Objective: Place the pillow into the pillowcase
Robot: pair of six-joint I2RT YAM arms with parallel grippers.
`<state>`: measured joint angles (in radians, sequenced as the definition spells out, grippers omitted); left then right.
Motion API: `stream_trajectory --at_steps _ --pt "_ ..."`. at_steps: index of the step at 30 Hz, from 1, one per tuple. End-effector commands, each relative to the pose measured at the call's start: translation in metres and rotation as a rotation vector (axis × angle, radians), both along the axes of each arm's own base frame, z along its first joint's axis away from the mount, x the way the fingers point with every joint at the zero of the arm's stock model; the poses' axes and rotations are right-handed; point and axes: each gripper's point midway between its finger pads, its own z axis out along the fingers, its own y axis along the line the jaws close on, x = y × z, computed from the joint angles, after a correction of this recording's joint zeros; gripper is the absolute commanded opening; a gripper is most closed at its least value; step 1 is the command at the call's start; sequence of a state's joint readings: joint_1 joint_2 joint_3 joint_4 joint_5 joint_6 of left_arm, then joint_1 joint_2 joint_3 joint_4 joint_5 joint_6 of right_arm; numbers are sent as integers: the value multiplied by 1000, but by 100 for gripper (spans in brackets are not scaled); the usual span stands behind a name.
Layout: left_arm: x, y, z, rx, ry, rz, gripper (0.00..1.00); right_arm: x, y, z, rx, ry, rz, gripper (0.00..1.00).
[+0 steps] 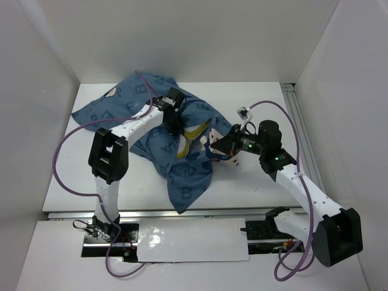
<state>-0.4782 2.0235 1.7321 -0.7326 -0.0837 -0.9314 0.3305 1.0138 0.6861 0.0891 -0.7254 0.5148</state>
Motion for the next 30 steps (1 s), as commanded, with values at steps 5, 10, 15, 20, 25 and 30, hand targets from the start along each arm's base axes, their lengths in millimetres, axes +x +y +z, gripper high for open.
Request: stream_trajectory --at_steps 5,10,15,20,25,30 --pt "48 -47 40 -279 -178 149 0 -42 40 110 250 -182 373 0" --pt "47 -68 32 -278 -151 127 0 -49 36 163 308 -282 390 0" --pt "17 -85 25 -273 -122 -57 0 -9 20 157 222 -257 154 0" --pt "-17 -76 77 -270 -247 -269 55 50 -36 92 1 -80 -277 0" --pt "-40 -42 117 -184 -373 -309 100 52 -88 22 -201 52 -506 0" --pt "-46 19 131 -88 -387 -193 100 36 -105 -38 -306 174 -558 0"
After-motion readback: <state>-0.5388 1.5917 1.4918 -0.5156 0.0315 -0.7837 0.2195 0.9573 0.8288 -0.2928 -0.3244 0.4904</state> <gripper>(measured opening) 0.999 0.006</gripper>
